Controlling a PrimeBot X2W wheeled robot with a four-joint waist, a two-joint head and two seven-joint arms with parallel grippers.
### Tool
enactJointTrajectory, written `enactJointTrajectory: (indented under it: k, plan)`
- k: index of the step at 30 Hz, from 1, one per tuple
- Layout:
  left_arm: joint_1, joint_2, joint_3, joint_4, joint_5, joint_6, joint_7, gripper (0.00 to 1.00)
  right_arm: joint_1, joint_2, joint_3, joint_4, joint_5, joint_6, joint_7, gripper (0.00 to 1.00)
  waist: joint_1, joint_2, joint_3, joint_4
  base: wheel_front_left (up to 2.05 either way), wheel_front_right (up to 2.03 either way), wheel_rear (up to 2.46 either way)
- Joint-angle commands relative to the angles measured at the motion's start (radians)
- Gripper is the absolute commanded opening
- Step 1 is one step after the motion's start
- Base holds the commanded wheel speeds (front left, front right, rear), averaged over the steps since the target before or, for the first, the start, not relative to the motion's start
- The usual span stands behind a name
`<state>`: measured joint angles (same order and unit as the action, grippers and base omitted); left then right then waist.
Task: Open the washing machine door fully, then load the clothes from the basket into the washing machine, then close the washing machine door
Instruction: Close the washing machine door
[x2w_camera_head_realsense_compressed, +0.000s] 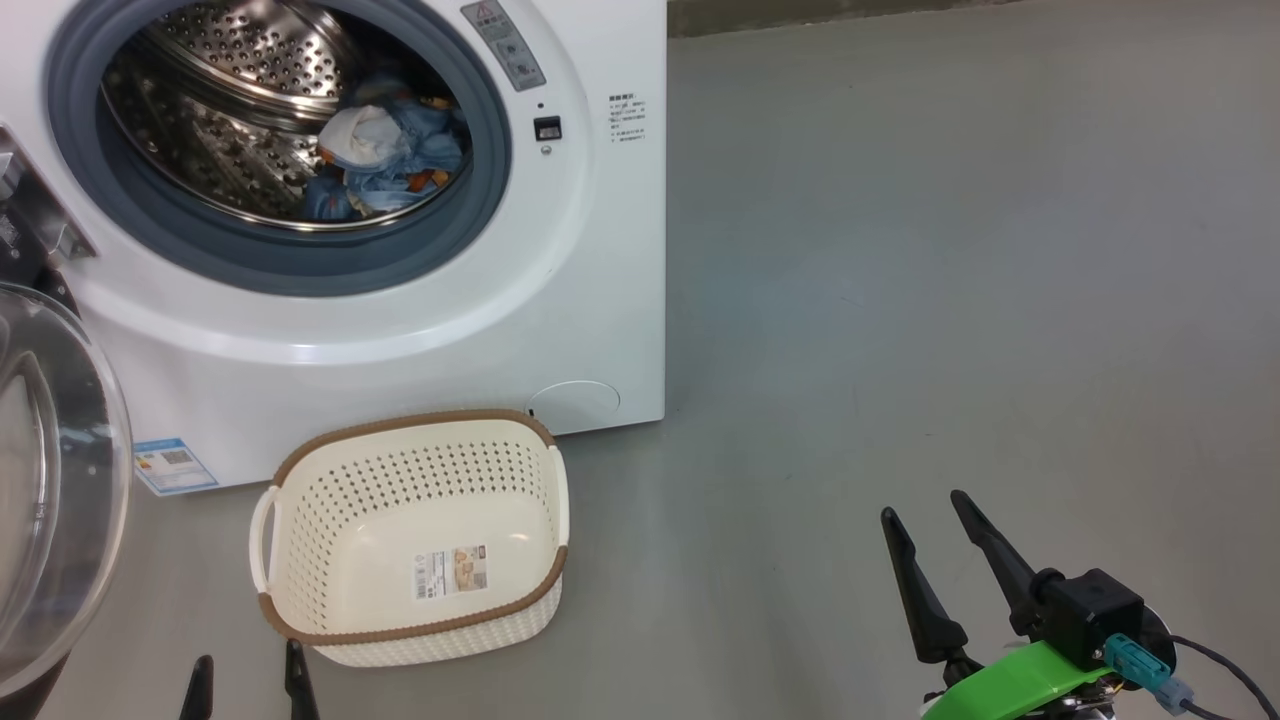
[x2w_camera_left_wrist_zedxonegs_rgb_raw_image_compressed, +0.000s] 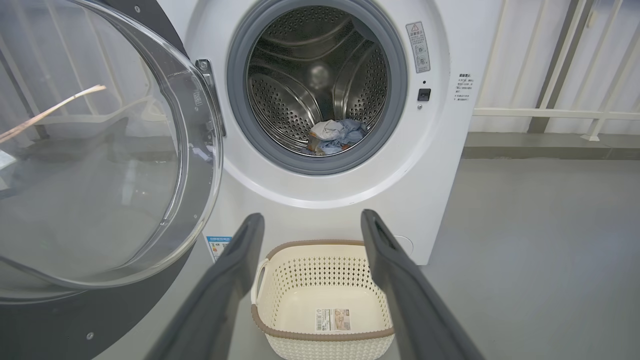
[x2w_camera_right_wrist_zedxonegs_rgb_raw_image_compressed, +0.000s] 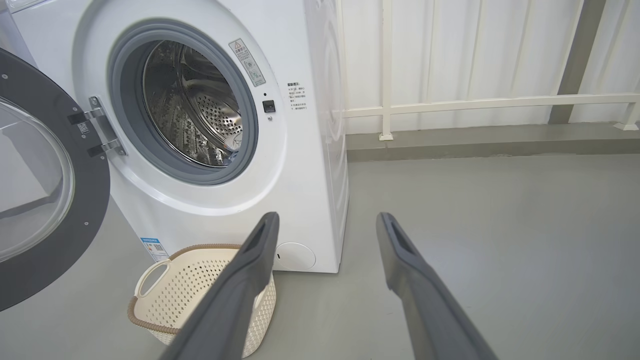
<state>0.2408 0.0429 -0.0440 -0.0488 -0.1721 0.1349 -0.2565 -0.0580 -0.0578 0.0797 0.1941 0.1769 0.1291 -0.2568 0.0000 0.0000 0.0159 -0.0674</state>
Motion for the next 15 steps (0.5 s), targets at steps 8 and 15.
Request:
enactJointTrajectory:
  k: [8, 15]
  plan:
    - [-0.034, 0.007, 0.029, -0.032, -0.016, -0.013, -0.005, 1.00, -0.002, 0.003, 0.012, -0.026, -0.030, 0.002, -0.005, 1.00, 0.0000, 0.0000, -0.005, 0.014, 0.00, 0.00, 0.00]
    - [-0.030, 0.007, 0.035, -0.038, -0.030, 0.003, -0.005, 1.00, 0.003, 0.005, -0.018, -0.049, -0.056, 0.002, -0.005, 1.00, 0.0000, 0.0000, -0.007, 0.064, 0.00, 0.00, 0.00]
